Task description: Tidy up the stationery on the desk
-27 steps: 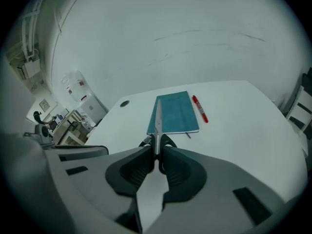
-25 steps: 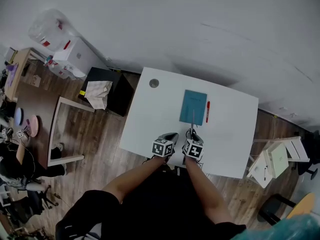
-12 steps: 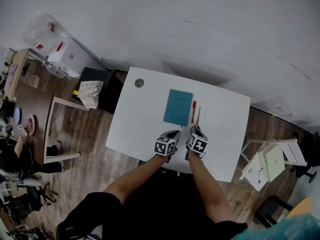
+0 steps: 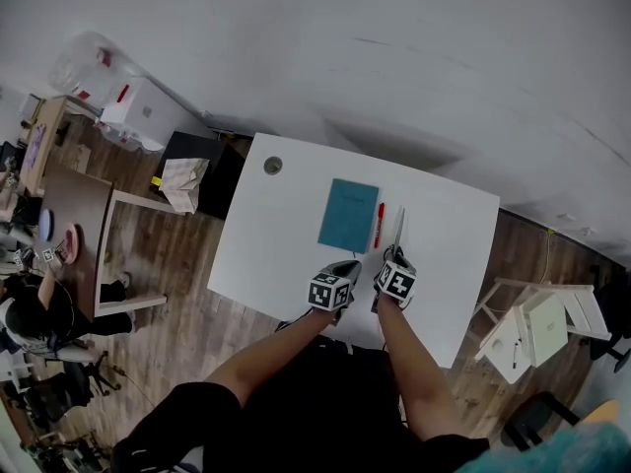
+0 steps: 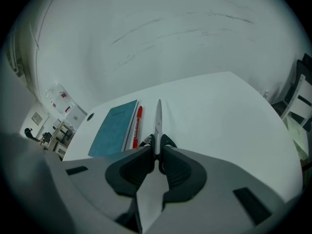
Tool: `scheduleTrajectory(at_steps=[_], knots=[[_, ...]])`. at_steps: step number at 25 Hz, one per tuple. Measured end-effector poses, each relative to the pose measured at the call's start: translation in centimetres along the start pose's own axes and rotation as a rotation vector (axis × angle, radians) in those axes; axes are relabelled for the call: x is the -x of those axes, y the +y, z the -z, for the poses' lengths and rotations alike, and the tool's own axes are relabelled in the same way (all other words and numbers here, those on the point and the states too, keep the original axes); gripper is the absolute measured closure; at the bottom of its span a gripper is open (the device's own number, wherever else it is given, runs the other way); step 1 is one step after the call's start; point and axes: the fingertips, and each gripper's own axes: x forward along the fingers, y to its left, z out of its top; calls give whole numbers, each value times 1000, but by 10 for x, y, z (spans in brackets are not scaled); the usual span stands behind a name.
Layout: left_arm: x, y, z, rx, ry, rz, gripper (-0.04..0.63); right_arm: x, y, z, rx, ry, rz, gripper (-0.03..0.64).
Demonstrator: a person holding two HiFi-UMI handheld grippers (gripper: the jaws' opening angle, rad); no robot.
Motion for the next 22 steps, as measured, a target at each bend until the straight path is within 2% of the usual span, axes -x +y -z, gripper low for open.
scheduleTrajectory(at_steps=[2,8,22], knots=[[0,1,0,17,7,-2,581,-5,0,-2,-1,-1,-1,529],[-6,1,1,4,31,-3,581,-18,-4,-5,42,10,16,529],[-3,12,-2,1,27,-5,581,-27,-8,-6,112,22,32,528]])
